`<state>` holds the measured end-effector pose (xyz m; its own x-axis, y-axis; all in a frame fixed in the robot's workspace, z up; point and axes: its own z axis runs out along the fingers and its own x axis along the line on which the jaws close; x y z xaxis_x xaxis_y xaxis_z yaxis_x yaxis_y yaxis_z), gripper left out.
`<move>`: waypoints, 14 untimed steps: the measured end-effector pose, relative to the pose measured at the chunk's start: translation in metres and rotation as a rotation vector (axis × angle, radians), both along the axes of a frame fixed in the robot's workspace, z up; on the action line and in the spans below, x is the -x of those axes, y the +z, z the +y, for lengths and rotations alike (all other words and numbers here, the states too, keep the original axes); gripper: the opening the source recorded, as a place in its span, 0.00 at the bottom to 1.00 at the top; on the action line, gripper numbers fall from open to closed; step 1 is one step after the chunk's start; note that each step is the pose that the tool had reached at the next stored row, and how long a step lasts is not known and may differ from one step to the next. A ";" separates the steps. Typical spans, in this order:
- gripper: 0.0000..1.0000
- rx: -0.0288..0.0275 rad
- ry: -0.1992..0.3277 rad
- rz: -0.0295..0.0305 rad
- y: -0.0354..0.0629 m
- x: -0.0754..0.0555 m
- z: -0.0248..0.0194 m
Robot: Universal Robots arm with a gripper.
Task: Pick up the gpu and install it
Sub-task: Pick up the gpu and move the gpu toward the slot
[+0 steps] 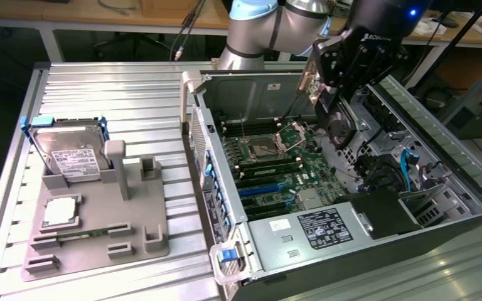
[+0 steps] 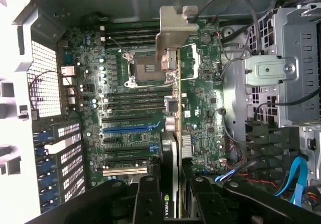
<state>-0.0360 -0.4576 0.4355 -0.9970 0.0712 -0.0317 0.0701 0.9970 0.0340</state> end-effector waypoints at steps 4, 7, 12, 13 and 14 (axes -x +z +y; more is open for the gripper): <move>0.27 0.0000 0.000 0.0000 0.0000 -0.002 0.0000; 0.27 0.0000 0.000 0.0000 0.0000 -0.003 0.0000; 0.27 0.0000 0.000 0.0000 0.0000 -0.006 0.0000; 0.27 -0.0001 0.000 0.0000 0.0000 -0.006 0.0000; 0.27 0.0000 0.000 0.0000 0.0000 -0.007 0.0000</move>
